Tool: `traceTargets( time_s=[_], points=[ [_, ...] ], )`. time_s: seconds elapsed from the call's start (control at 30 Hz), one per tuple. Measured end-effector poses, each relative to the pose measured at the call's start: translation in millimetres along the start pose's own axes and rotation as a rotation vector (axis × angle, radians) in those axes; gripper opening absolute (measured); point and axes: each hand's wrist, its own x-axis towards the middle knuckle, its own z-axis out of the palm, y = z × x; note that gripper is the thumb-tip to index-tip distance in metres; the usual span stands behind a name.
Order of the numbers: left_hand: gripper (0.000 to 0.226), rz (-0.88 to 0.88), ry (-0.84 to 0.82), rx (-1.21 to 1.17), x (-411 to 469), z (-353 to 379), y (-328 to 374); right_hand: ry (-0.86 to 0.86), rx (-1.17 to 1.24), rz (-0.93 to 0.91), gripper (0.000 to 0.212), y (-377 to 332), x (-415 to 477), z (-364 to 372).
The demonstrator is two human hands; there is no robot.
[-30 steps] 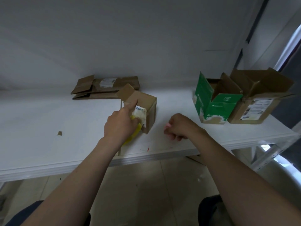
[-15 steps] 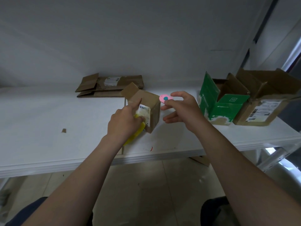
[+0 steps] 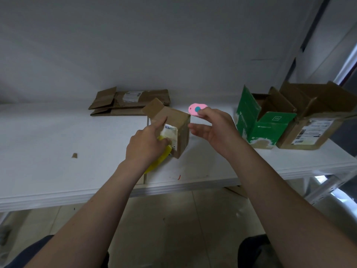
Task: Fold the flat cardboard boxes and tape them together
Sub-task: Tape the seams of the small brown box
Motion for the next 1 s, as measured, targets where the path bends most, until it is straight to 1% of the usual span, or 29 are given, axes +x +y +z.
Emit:
traceTargets(
  time_s=[0.07,0.13,0.23,0.3,0.4,0.47,0.53,0.63,0.73,0.83,0.9,0.93,1.0],
  points=[
    [0.066,-0.005,-0.005,-0.006,-0.3,-1.4,0.7,-0.001,0.065,-0.027,0.025,-0.8,0.6,0.0],
    [0.066,-0.007,-0.014,-0.009,-1.2,-2.2,2.1,-0.009,0.056,-0.042,0.015,-2.6,-0.1,1.8],
    [0.067,-0.003,-0.016,-0.011,-2.4,-3.7,2.9,0.018,-0.008,-0.018,0.012,-2.5,-2.0,4.5],
    [0.069,-0.008,-0.017,-0.017,-3.3,-4.1,2.6,0.003,-0.065,-0.010,0.011,-0.5,-3.3,7.1],
    [0.075,-0.071,-0.001,-0.082,-5.8,-3.5,3.7,-0.045,-0.218,-0.068,0.013,3.6,-5.1,11.1],
    [0.063,-0.147,0.031,-0.155,-5.1,-2.5,2.7,-0.066,-0.320,-0.117,0.022,5.3,-6.0,13.5],
    [0.051,-0.185,0.030,-0.190,-5.0,-2.9,1.1,-0.071,-0.425,-0.166,0.022,6.2,-7.1,14.6],
    [0.039,-0.153,-0.018,-0.145,-5.6,-6.3,1.4,-0.045,-0.594,-0.276,0.012,10.6,-6.8,13.9],
    [0.025,-0.131,-0.038,-0.075,-6.3,-7.9,4.7,-0.010,-0.815,-0.491,0.012,22.2,-3.5,13.6],
    [0.025,-0.143,-0.012,-0.058,-6.0,-7.4,5.5,-0.008,-1.011,-0.695,0.012,33.5,-4.3,17.0],
    [0.025,-0.160,-0.014,-0.066,-5.6,-7.6,4.0,-0.037,-1.102,-0.820,0.013,41.0,-3.6,19.8],
    [0.024,-0.165,-0.016,-0.071,-4.9,-7.8,3.3,-0.058,-1.138,-0.857,0.017,45.2,-2.4,20.8],
    [0.023,-0.174,-0.008,-0.079,-3.3,-8.3,1.2,-0.106,-1.202,-0.834,0.023,52.5,0.1,21.8]
  ],
)
